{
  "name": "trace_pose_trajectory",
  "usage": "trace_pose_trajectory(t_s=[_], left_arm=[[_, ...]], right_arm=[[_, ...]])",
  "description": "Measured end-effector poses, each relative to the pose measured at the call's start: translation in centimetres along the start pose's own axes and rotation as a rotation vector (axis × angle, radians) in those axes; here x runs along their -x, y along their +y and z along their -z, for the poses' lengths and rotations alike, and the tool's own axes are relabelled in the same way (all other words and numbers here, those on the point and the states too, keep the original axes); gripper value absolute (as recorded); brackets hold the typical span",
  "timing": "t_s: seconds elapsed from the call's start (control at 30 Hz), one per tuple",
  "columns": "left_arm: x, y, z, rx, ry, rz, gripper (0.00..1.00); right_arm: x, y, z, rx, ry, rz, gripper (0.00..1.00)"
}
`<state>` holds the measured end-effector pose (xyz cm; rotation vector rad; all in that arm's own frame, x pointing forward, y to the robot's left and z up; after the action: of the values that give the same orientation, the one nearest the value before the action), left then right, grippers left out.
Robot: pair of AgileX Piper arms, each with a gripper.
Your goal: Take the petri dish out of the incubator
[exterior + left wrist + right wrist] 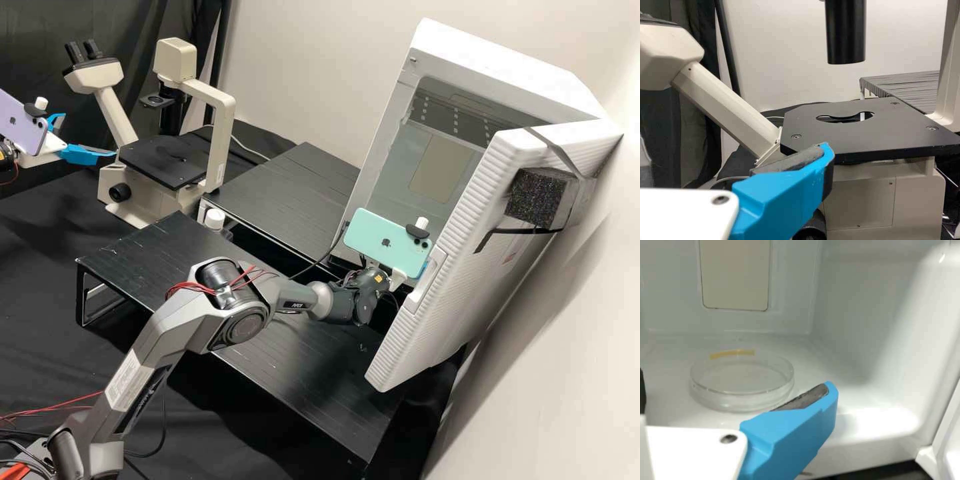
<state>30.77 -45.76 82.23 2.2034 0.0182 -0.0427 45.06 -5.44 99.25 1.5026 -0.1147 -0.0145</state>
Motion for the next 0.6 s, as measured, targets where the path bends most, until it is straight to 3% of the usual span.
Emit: trace_pose_trajectory(t_s=[0.17,0.6], left_arm=[[0.0,0.0,0.0,0.000,0.000,0.000,1.00],[0.0,0.0,0.0,0.000,0.000,0.000,1.00]], right_arm=[[-0.3,0.0,-0.2,0.015,-0.009,0.006,1.00],[-1.4,-0.5,-0.4,0.014,-0.027,0.016,1.00]])
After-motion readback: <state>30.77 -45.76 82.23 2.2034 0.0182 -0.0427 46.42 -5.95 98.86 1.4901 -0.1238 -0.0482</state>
